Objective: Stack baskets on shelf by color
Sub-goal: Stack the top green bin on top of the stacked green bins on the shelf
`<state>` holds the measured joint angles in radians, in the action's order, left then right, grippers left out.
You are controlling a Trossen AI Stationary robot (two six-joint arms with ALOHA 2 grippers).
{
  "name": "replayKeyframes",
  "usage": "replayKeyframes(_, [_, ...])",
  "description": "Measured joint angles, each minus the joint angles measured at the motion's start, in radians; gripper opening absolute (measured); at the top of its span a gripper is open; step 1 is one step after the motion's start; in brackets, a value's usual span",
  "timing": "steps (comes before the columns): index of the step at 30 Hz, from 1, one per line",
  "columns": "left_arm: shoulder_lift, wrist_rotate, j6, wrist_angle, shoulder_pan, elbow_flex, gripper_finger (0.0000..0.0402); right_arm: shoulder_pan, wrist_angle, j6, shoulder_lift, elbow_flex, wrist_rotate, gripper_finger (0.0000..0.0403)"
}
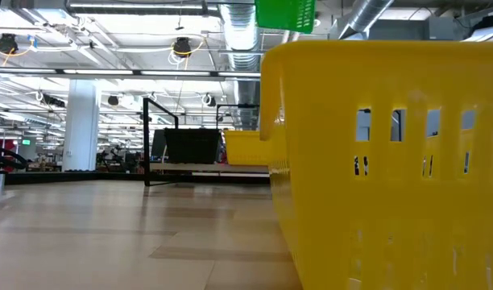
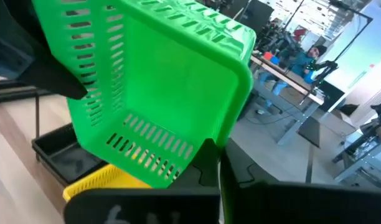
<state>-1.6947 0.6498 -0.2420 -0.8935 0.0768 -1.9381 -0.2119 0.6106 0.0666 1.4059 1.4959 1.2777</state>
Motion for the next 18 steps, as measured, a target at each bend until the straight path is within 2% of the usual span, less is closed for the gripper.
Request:
replayKeyframes(6, [0.0,0.108,0.012,-0.121,-0.001,0.0,0.0017,-0.041,-0.017,0.0,-0.008,-0.002,-0.025,0.0001])
replayKeyframes(8, [-0.001,0.132,-0.004,-0.166,-0.007,0.003,0.0026,-0.066,-0.017,0.001,-0.013,-0.002,0.016,0.0])
replayKeyframes(10, [-0.002,0.127,-0.035,-0.13,-0.01,0.002,0.0034,-0.083,-0.032,0.018,-0.016,0.001,0.011,0.0])
replayKeyframes(18, [-0.009,-0.069,-0.084,-0.157,-0.007,0.001,0.0038,-0.133,-0.026,0.02,-0.016,-0.002,0.012,0.0])
